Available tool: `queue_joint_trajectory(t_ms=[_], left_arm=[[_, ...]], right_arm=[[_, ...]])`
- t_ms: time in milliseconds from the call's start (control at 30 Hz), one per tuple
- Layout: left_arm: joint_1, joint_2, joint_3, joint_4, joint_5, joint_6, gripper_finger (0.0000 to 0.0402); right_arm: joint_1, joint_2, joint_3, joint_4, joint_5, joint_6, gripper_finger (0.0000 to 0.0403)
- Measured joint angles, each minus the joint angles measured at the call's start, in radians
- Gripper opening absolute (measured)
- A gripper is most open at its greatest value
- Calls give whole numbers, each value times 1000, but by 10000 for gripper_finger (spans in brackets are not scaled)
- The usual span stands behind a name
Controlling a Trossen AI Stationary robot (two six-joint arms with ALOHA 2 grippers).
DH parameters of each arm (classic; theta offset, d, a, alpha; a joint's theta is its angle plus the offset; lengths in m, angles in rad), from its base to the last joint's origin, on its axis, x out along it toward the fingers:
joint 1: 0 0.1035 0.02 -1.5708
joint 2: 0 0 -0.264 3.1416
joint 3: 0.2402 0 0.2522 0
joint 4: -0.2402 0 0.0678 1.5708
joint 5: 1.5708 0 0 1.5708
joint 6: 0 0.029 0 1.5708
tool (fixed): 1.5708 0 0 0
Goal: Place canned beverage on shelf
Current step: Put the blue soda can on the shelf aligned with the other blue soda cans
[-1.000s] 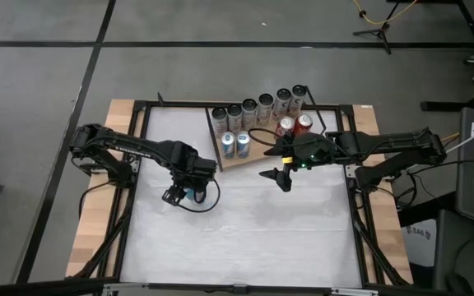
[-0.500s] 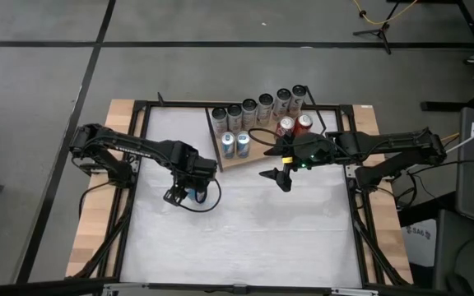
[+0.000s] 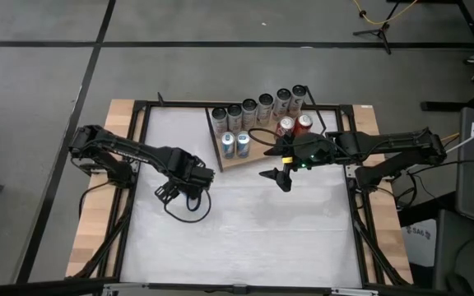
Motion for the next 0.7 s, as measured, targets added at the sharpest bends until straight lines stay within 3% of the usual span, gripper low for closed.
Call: queue_joint_trajectory(t_ms=[200,700], left_arm=[[-41,0,0,23,-1,68,244],[-65,1,0,171,-1,63,244]], right_arm=[[0,0,0,0,0,0,347],[0,0,0,0,0,0,347]])
